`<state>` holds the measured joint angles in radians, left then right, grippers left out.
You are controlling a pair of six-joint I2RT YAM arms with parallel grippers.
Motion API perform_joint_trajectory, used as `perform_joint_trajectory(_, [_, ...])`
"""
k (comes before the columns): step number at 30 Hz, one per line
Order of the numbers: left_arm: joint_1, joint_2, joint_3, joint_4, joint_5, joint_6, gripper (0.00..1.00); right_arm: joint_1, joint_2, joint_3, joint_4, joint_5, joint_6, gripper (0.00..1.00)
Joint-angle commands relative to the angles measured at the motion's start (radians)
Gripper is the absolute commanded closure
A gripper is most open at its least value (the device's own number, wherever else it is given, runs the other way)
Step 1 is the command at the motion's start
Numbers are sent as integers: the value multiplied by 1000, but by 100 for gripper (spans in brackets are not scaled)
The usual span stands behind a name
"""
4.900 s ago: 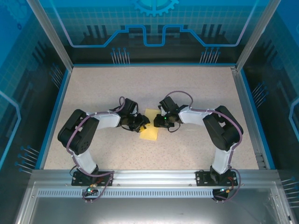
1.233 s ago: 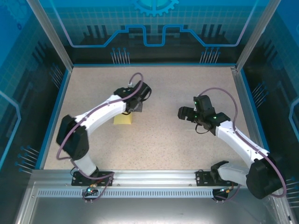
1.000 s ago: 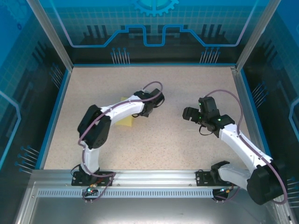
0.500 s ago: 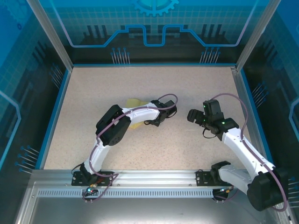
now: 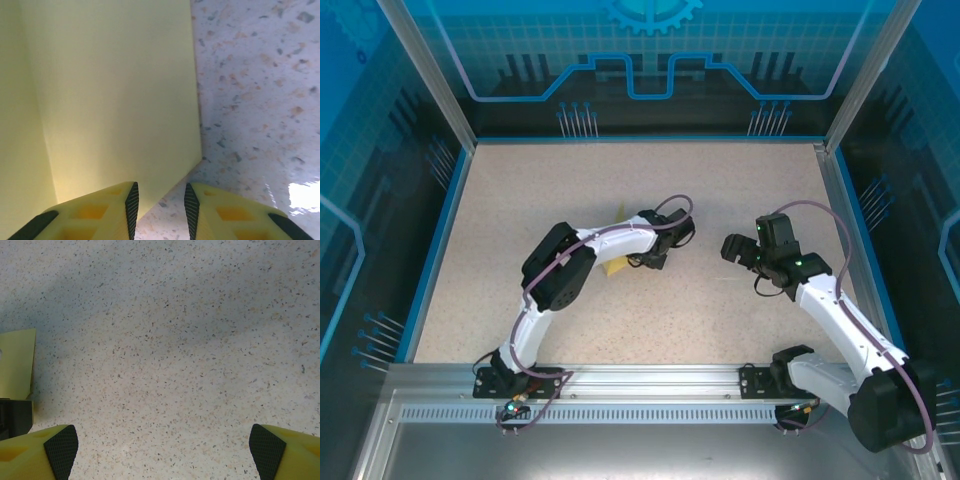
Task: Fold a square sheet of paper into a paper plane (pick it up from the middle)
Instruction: Turn over the paper at the center of the table, then move the paper to the center of the table.
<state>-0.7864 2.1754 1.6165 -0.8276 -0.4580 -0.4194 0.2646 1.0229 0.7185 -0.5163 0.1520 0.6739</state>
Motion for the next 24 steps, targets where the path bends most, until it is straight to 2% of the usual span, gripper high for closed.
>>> perform_joint_trajectory(1, [-17,-104,-10,43,178,-13,63,-22,-1,-11,-15,-9,14,7])
perform_joint_trajectory(4, [-21,-217,-37,99,319,-19,58,-21,5,-17,7,-30,12,7])
perform_joint_trajectory(8, [0,-353,-87,153,420,-54,54,-22,48,-19,54,-114,6,7])
perform_joint_trajectory(12, [92,-478,-203,241,528,-141,43,-1,120,-22,143,-254,-14,6])
perform_joint_trajectory(15, [179,-545,-322,315,559,-185,33,61,165,-7,188,-266,-16,3])
perform_joint_trajectory(16, [210,-551,-357,334,572,-192,32,86,184,1,197,-262,-14,2])
perform_joint_trajectory(20, [318,-508,-439,410,663,-211,42,182,272,43,226,-247,19,2])
perform_joint_trajectory(24, [362,-402,-420,448,696,-213,57,259,366,97,237,-236,45,2])
